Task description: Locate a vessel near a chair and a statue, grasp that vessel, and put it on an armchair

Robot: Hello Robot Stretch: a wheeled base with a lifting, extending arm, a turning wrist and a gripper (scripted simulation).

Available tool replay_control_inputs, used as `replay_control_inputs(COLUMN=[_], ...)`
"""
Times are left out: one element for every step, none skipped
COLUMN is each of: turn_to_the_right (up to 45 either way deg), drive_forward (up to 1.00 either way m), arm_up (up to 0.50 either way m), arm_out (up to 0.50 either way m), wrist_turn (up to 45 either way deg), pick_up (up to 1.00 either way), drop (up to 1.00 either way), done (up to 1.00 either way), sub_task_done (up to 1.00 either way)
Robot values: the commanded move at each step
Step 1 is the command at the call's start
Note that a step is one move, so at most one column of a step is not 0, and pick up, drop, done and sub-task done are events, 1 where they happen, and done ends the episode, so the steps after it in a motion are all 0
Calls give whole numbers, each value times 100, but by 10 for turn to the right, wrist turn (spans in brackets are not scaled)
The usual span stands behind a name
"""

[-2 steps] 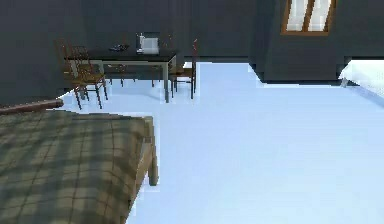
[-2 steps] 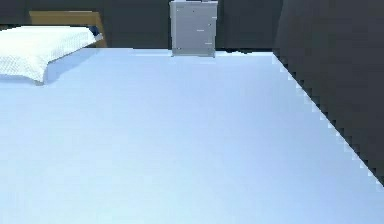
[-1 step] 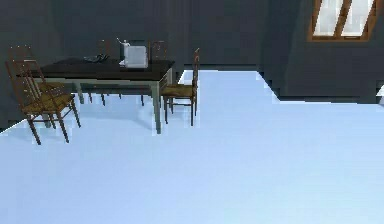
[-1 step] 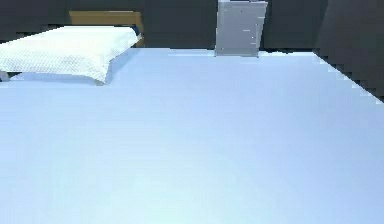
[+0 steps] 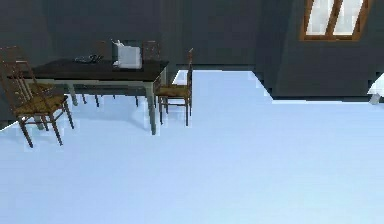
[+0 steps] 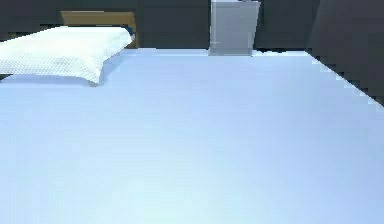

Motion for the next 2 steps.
replay_control_inputs(turn_to_the_right=[450,420], drive_forward=[0,0], arm_up=[0,0], arm_out=[0,0], wrist_turn=[0,0], pick_up=[0,0], drop=[0,0], done=[0,0], sub_task_done=[0,0])
